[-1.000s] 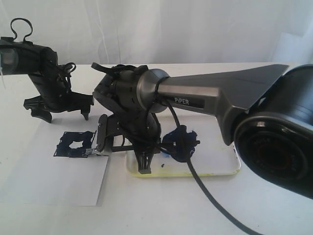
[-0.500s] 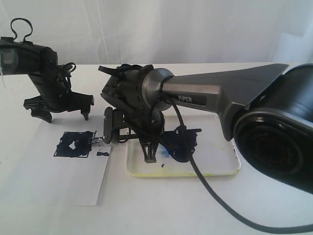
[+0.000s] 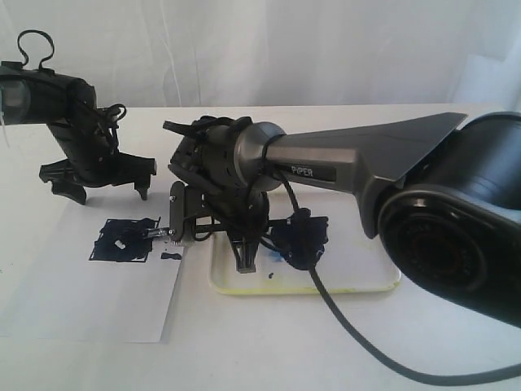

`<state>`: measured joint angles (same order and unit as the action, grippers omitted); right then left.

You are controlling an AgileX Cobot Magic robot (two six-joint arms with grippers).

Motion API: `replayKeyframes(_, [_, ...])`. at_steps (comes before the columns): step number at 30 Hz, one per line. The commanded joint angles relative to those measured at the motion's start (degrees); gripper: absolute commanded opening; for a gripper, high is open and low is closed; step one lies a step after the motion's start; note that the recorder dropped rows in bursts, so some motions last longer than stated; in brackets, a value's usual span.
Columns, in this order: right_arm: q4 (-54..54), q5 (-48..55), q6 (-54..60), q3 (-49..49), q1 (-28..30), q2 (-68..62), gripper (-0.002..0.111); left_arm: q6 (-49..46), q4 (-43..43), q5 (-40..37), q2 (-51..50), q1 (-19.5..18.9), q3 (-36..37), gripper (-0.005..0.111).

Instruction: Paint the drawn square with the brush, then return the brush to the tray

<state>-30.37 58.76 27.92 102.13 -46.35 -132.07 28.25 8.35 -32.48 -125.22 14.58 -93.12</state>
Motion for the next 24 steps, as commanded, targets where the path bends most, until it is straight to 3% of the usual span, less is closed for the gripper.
replayKeyframes(1, [-1.2, -1.0, 0.1, 0.1, 0.3, -0.3, 0.0, 0.1, -0.1, -6.5, -2.8, -0.2, 1.6, 0.105])
replayKeyframes(18, [-0.6, 2.9, 4.0, 0.1, -1.9, -0.4, 0.0, 0.1, -0.1, -6.2, -2.8, -0.2, 1.6, 0.105])
replayKeyframes(24, [-3.2, -2.0, 2.1, 0.1, -1.7, -0.4, 0.0, 0.1, -0.1, -6.2, -2.8, -0.2, 1.6, 0.105])
